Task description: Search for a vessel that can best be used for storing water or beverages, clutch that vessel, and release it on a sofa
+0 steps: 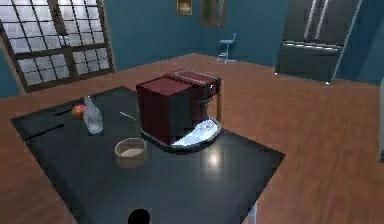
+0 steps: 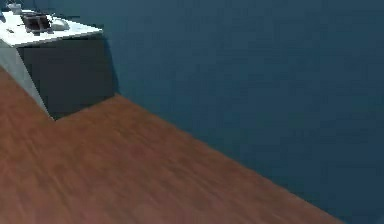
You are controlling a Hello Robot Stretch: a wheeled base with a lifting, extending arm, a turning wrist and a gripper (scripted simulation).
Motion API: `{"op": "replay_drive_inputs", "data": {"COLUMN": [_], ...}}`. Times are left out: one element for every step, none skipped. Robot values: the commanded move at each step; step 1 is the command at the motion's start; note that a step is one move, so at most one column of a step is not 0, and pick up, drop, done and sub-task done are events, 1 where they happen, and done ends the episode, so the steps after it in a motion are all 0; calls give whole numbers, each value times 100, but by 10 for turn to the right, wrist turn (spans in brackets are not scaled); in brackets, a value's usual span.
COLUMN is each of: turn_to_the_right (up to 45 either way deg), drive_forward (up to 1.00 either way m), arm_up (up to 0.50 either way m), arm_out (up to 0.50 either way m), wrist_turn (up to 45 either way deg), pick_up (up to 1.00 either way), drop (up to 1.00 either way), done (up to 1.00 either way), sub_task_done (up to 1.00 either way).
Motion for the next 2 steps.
{"op": "replay_drive_inputs", "data": {"turn_to_the_right": [-450, -150], "drive_forward": [0, 0], "arm_up": [0, 0], "arm_out": [0, 0], "wrist_turn": [0, 0], "pick_up": [0, 0], "drop": [0, 0], "done": [0, 0], "sub_task_done": [0, 0]}}
